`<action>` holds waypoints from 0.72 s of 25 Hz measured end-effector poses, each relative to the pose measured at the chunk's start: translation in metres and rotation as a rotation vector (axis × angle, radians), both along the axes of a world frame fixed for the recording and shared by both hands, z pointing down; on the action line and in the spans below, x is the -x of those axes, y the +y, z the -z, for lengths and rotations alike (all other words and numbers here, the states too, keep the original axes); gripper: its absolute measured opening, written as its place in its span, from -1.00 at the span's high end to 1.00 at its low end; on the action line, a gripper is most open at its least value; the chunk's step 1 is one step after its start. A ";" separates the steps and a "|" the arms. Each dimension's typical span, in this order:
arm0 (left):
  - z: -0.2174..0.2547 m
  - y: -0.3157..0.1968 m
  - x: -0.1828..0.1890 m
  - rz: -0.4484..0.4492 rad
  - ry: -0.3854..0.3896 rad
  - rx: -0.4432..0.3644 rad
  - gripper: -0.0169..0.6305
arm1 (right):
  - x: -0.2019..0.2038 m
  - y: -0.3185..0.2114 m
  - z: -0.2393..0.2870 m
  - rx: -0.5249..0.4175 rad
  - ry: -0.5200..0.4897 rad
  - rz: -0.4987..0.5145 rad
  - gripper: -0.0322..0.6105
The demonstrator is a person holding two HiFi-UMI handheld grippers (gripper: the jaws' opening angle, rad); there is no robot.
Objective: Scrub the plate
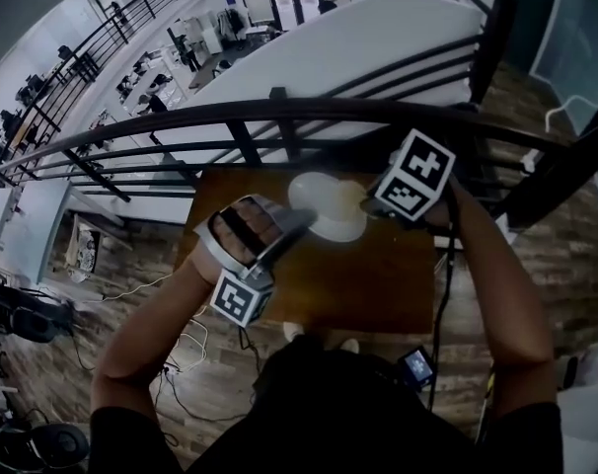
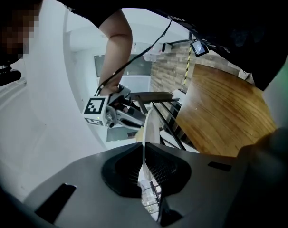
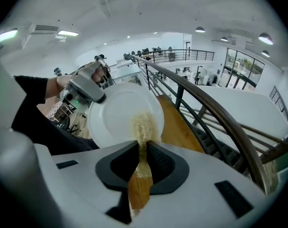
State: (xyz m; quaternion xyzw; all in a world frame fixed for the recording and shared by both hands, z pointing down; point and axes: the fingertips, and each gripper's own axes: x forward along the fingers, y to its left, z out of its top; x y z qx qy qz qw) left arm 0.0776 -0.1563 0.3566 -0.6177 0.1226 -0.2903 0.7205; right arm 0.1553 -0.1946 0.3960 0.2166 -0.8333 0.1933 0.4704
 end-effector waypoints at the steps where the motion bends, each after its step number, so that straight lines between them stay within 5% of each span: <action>1: 0.000 0.004 -0.002 -0.010 -0.004 -0.004 0.88 | -0.001 -0.004 0.001 -0.011 0.007 -0.008 0.73; 10: -0.016 0.011 -0.014 -0.016 -0.037 -0.004 0.87 | 0.064 0.017 0.037 -0.035 -0.081 0.145 0.73; 18: -0.012 -0.016 0.012 0.098 -0.007 0.026 0.88 | 0.033 0.030 0.011 0.045 -0.061 0.141 0.73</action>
